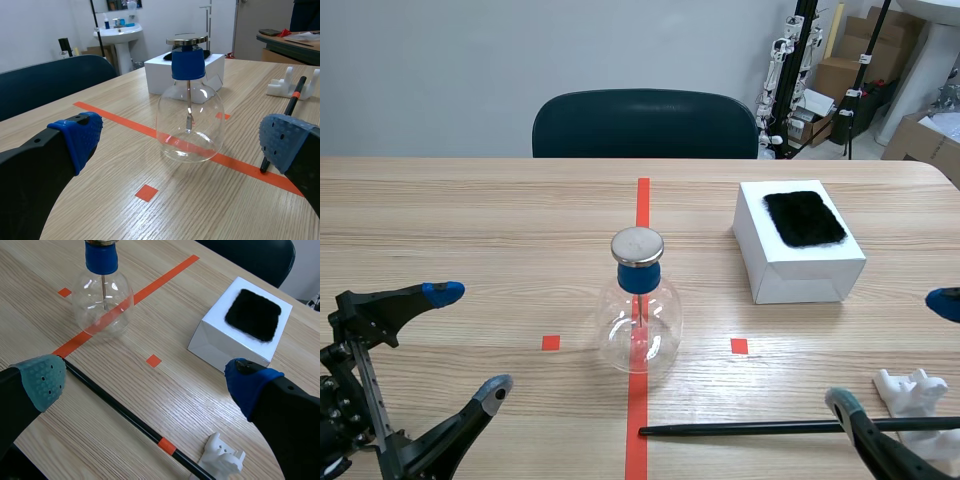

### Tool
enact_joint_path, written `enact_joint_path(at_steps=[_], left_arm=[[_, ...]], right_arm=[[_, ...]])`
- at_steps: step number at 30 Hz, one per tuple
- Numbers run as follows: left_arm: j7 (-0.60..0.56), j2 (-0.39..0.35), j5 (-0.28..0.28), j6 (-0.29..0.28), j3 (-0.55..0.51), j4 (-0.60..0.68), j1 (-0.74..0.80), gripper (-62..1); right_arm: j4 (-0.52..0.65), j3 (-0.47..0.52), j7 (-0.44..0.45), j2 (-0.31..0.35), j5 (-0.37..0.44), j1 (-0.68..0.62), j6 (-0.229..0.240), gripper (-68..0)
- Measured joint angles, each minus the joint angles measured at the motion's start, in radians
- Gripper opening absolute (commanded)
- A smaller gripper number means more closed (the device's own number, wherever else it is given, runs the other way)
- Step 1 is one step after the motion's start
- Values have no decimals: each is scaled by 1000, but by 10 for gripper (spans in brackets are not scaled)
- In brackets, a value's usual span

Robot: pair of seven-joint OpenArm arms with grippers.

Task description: Do the electroscope experiment. return to the home posture

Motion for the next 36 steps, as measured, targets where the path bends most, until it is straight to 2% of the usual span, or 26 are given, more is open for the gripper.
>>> enact_joint_path(at_steps=[8, 13, 17, 21, 24, 26, 28, 31, 33, 36], left_arm=[[-34, -5, -15, 0, 0, 0, 5, 14], [-37, -69, -139, 0, 0, 32, 55, 14], [-29, -131, -192, 0, -6, 76, 130, 14], [105, -172, -291, 0, -49, 142, 229, 14], [155, -181, -369, 2, -111, 210, 312, 14], [188, -184, -374, 8, -158, 266, 373, 14], [214, -183, -378, 36, -204, 324, 436, 14], [257, -183, -380, 64, -263, 408, 528, 14], [286, -183, -381, 63, -297, 460, 583, 14], [317, -183, -443, 63, -341, 532, 658, 14]], right_arm=[[-1, -35, 43, 13, 3, 0, 3, 4], [20, -59, 42, 76, 40, 0, 3, 4], [39, -78, 42, 93, 43, 0, 3, 4], [40, -114, 42, 124, 53, 0, 0, 4], [40, -133, 42, 147, 92, 7, -16, 4], [40, -151, 42, 159, 121, 17, -65, 4], [41, -166, 43, 165, 139, 34, -92, 4], [40, -188, 42, 175, 138, 60, -93, 4], [40, -201, 42, 175, 140, 68, -99, 4], [40, -203, 42, 175, 166, 69, -102, 4]])
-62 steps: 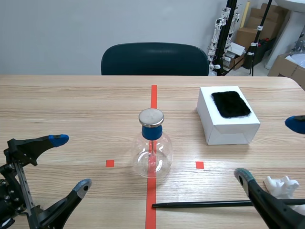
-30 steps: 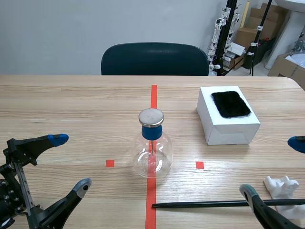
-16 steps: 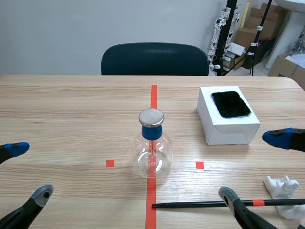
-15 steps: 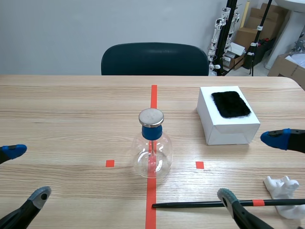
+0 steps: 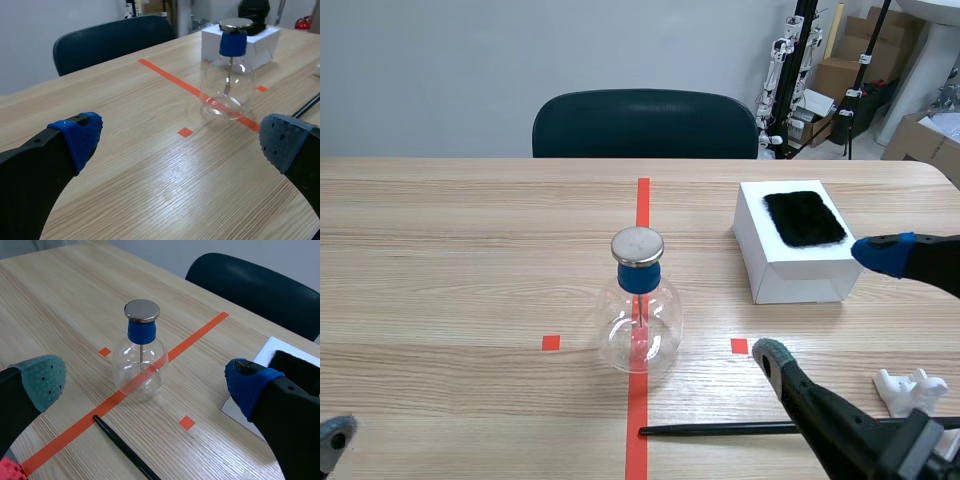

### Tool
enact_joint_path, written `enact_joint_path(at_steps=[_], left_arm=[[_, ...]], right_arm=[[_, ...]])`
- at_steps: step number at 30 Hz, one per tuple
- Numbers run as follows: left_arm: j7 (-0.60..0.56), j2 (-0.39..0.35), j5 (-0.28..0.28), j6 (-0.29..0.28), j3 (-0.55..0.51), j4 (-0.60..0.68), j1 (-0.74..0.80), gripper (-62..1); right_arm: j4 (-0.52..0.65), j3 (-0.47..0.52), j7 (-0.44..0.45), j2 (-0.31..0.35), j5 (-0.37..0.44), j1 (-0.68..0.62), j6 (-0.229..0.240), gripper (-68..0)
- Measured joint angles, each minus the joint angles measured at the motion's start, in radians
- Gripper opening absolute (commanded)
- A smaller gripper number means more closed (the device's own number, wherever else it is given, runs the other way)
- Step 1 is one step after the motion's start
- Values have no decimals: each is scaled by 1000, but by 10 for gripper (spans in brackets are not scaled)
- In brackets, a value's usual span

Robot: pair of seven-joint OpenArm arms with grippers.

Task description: Do the electroscope experiment. return to the home posture

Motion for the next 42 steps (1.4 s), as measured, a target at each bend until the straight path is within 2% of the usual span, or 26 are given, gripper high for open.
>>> enact_joint_path(at_steps=[5, 9, 15, 17, 20, 25, 29, 37, 39, 42], left_arm=[[49, 44, -9, 0, -78, 90, 85, 14], [63, 110, -7, 10, -119, 141, 127, 14], [67, 179, -6, 12, -122, 225, 201, 14], [71, 199, -6, 30, -121, 249, 224, 14], [143, 230, -5, 62, -121, 279, 245, 14], [166, 275, -3, 74, -129, 319, 277, 14], [164, 279, -3, 79, -137, 365, 319, 14], [162, 277, -3, 79, -137, 427, 387, 14], [163, 277, -3, 79, -137, 428, 397, 14], [163, 277, -3, 79, -137, 428, 401, 14]], right_arm=[[0, 0, 0, 5, 16, 0, -1, 4], [0, 0, 0, 64, 71, -3, -4, 4], [0, 0, 1, 77, 71, -6, -8, 4], [0, 2, 1, 76, 71, -19, -8, 4], [0, 11, 0, 63, 67, -42, -8, 4], [0, 15, 1, 63, 14, -47, -7, 4], [0, 15, 2, 64, 14, -49, -8, 4], [0, 66, 71, 64, 15, -95, -13, 4], [0, 68, 72, 64, 15, -105, -39, 4], [0, 69, 75, 64, 15, -111, -49, 4]])
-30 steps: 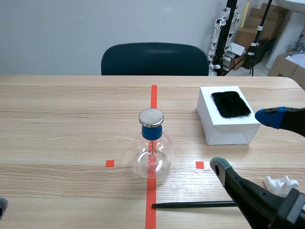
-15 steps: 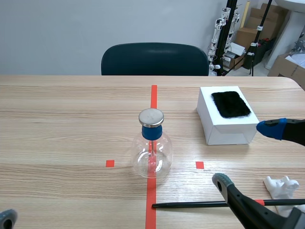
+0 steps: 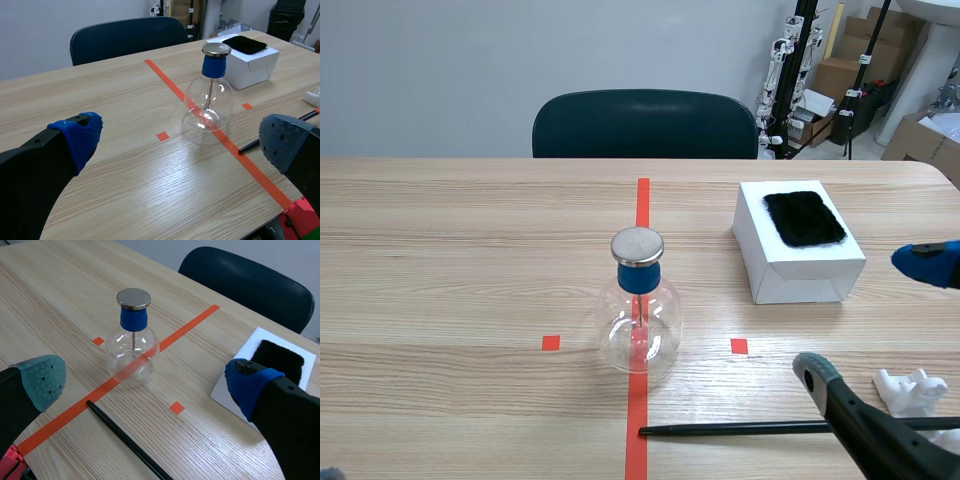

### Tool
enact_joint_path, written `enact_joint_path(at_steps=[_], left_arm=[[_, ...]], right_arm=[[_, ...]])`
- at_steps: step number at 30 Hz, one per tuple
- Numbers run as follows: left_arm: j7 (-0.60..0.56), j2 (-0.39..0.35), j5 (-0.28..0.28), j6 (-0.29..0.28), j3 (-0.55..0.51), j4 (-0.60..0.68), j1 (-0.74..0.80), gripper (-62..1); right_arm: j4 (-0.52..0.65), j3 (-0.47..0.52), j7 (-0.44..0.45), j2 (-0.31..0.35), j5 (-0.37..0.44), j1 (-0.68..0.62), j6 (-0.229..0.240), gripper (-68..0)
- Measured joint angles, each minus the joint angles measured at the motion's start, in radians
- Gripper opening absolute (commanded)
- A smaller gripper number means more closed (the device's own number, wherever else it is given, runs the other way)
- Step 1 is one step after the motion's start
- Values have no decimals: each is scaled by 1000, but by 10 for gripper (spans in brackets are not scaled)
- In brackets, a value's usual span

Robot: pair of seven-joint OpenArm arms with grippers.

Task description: Do the electroscope experiment. return to the home posture

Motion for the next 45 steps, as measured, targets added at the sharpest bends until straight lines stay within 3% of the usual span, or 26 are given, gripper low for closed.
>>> enact_joint_path(at_steps=[45], left_arm=[[-30, 0, 26, 0, 0, 70, -9, 14]], right_arm=[[0, 0, -11, 0, 0, 0, 0, 4]])
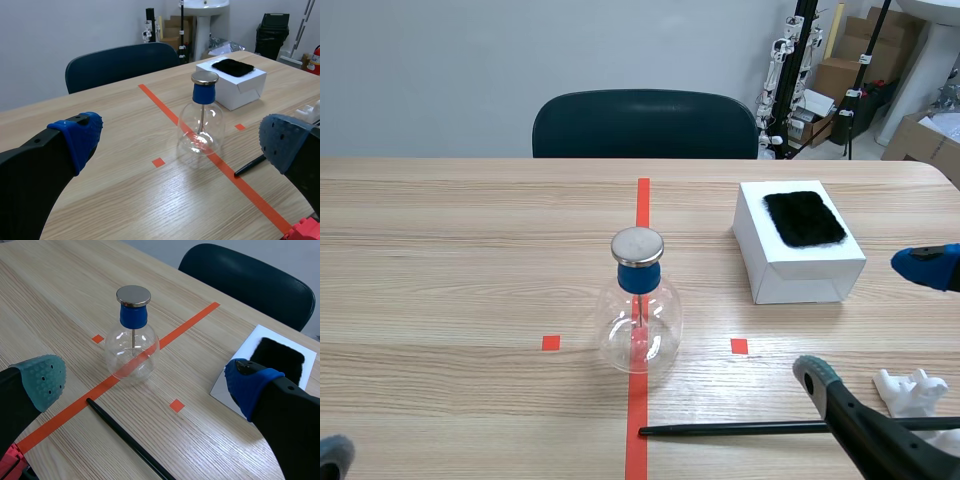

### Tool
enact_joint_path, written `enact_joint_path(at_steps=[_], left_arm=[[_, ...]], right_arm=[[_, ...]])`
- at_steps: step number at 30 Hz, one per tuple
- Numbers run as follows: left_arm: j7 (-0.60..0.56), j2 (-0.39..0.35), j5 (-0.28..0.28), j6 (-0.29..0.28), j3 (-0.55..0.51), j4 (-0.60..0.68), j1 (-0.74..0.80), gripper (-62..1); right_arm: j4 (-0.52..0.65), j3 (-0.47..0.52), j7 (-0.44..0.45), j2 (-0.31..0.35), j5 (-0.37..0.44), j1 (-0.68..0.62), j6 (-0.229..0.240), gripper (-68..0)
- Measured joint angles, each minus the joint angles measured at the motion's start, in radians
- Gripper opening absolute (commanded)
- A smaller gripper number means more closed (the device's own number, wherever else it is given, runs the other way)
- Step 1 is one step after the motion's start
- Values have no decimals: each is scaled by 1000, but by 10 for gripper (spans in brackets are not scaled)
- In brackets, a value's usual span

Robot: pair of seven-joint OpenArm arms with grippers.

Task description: Do the electroscope experiment. return to the home posture

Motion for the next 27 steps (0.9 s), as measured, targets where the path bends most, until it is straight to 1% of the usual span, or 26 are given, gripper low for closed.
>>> enact_joint_path(at_steps=[6, 13, 27], left_arm=[[0, 0, 0, 0, 0, 1, -29, 14], [0, 0, 0, -6, 0, 23, -28, 14], [0, -3, 0, -7, 0, 23, -28, 14]], right_arm=[[0, 0, 0, 0, 1, 0, 0, 4], [0, 0, 0, 0, 2, 0, 0, 4], [0, 0, 0, 0, 2, 0, 0, 4]])
